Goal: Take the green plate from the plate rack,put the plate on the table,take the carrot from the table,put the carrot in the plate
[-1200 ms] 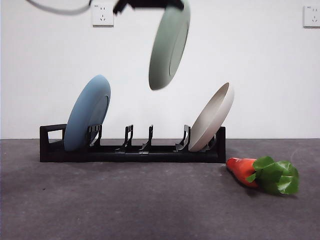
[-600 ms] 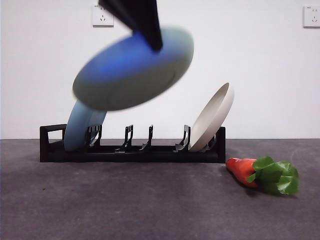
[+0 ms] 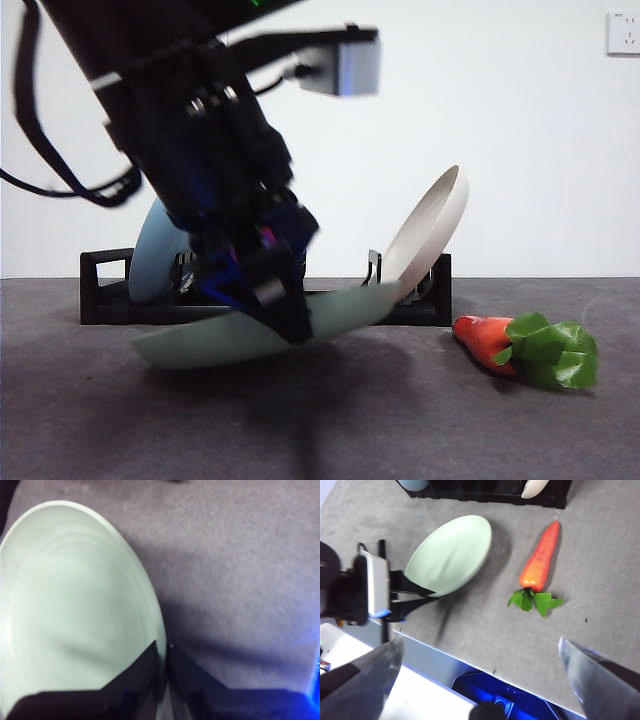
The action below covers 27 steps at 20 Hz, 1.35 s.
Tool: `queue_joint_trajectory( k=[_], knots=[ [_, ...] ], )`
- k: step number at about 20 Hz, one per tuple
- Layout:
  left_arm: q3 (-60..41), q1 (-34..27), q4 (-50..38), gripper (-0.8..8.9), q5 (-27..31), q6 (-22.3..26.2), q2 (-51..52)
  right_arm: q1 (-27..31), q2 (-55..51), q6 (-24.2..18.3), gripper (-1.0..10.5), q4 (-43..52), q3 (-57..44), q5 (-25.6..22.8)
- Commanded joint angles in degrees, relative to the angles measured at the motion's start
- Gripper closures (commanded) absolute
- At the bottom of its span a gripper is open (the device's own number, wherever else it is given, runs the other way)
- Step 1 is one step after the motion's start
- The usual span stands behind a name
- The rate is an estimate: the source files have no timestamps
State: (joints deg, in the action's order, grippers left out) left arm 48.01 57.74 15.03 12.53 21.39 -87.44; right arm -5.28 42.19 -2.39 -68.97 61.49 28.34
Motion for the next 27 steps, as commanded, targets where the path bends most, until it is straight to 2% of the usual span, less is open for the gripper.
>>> queue_joint_trajectory(
  k=[1,5,6,9,10,12,15,21,23,27],
  knots=[
    [-0.22,0.35,-0.02,8.2,-0.79,1.33,-4.17,-0.11,0.55,0.42,2.9,0.24,0.2,-0.07],
    [-0.22,0.37,2.14,8.02,-3.39,0.98,-6.27,-0.11,2.29,0.42,2.9,0.24,0.2,-0.15],
    [-0.2,0.35,2.14,7.44,-4.07,0.35,-6.23,-0.11,3.17,0.39,2.9,0.28,0.2,-0.17],
    [-0.11,0.31,2.21,4.29,-3.96,-2.23,-6.21,-0.13,7.67,0.37,2.9,0.76,0.2,-0.39],
    [0.07,0.31,2.16,3.95,-3.89,-3.21,-6.21,-0.15,9.81,0.35,2.9,1.62,0.2,-0.44],
    [0.57,0.31,2.16,3.95,-3.78,-4.37,-5.35,-0.17,13.7,0.37,2.9,4.07,0.2,-0.83],
    [2.54,0.31,3.3,3.96,-3.8,-6.82,-1.92,-2.23,20.22,0.85,2.9,7.72,0.2,-4.28],
    [14.29,0.31,15.74,3.96,-3.91,-13.81,11.87,-11.02,36.35,6.05,2.9,19.65,0.2,-13.86],
    [19.19,0.31,20.44,3.97,-3.76,-15.5,16.24,-13.55,41.64,7.78,3.4,23.04,0.2,-16.92],
    [26.38,0.28,26.51,4.01,-3.58,-15.87,22.8,-16.98,50.8,10.86,3.6,27.56,0.2,-21.42]
  ],
)
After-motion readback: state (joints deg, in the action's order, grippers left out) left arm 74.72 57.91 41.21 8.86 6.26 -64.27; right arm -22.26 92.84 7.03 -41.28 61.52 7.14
